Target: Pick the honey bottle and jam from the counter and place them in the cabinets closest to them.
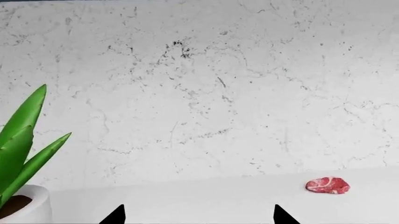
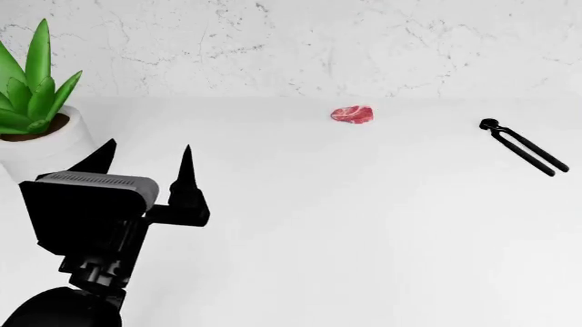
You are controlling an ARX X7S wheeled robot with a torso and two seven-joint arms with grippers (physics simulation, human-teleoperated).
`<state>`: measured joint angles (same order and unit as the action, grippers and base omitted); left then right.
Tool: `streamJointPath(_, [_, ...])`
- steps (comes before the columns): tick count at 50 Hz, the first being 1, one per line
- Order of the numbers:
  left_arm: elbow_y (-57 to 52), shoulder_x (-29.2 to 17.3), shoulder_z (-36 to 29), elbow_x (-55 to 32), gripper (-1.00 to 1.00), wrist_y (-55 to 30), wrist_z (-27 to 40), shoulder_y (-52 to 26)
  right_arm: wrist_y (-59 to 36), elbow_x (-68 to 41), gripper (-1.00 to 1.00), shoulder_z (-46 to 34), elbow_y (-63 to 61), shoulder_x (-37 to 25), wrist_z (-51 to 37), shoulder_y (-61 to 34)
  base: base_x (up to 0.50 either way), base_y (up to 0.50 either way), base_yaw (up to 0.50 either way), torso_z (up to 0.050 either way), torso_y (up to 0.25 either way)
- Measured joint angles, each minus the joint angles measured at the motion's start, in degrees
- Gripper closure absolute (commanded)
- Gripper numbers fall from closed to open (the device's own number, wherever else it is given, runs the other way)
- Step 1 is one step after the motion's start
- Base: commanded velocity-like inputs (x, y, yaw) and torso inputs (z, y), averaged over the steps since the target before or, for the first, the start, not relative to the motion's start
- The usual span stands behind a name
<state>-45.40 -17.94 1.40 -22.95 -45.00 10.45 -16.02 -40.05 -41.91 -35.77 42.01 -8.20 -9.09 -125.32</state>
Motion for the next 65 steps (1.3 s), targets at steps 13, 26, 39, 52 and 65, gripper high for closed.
streamJointPath(13, [0.7, -0.1, -0.9, 0.2, -1.00, 0.6, 0.2, 0.2, 7.3, -0.8, 1.00, -7.1, 24.0, 6.0, 1.7, -3.8, 0.00, 0.00, 0.00, 0.000, 0.001])
streamJointPath(26, [1.2, -0.2, -2.0, 0.3, -1.00, 0.6, 0.6, -0.3, 6.8, 15.1, 1.00, 6.6, 30.0, 7.8, -0.1, -3.1, 0.00, 0.00, 0.00, 0.000, 0.000])
streamJointPath(39, [1.3, -0.4, -2.4, 0.1, -1.00, 0.7, 0.7, -0.7, 7.1, 17.1, -1.00, 4.5, 29.9, 8.2, 0.4, -3.3, 0.00, 0.00, 0.00, 0.000, 0.000])
streamJointPath(52, [1.8, -0.5, -3.2, 0.2, -1.00, 1.1, 0.9, -1.1, 15.3, 12.2, -1.00, -6.2, 31.6, 8.2, 2.6, -2.6, 0.00, 0.00, 0.00, 0.000, 0.000])
streamJointPath(65, [2.3, -0.8, -3.8, 0.3, -1.00, 1.5, 1.1, -1.3, 25.6, 5.7, -1.00, -17.2, 32.6, 8.2, 3.0, -2.8, 0.00, 0.00, 0.00, 0.000, 0.000])
